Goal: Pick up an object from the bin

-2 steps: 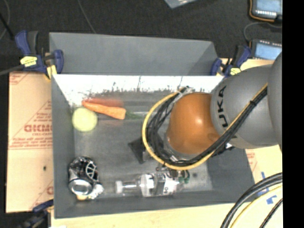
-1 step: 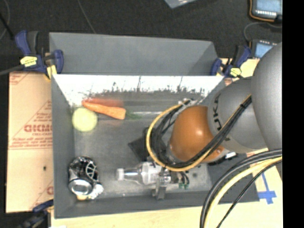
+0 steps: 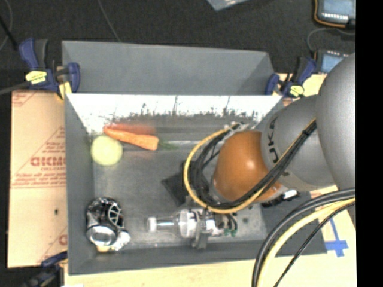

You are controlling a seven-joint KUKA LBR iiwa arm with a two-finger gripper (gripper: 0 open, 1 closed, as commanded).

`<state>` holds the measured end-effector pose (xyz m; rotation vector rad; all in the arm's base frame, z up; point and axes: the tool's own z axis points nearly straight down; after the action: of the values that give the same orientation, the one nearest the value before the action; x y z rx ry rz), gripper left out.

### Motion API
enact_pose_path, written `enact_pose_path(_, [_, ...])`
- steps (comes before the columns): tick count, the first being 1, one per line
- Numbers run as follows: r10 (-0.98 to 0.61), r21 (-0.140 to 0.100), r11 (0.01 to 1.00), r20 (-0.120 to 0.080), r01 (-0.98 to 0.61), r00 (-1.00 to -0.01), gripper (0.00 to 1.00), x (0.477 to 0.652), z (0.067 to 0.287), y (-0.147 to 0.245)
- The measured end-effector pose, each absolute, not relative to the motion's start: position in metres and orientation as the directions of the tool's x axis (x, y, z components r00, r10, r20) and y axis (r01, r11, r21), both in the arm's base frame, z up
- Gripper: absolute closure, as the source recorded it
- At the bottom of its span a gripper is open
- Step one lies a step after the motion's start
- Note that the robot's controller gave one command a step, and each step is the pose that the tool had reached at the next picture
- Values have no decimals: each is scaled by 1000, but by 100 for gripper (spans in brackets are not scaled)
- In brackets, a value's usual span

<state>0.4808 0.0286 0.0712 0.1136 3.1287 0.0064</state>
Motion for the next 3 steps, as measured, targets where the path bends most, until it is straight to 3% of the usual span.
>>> enact_pose_path(2, [71, 6, 997, -16, 71, -997, 0, 482, 72, 28])
enact_pose_path(3, [57, 5, 998, -17, 57, -998, 100, 480, 71, 27])
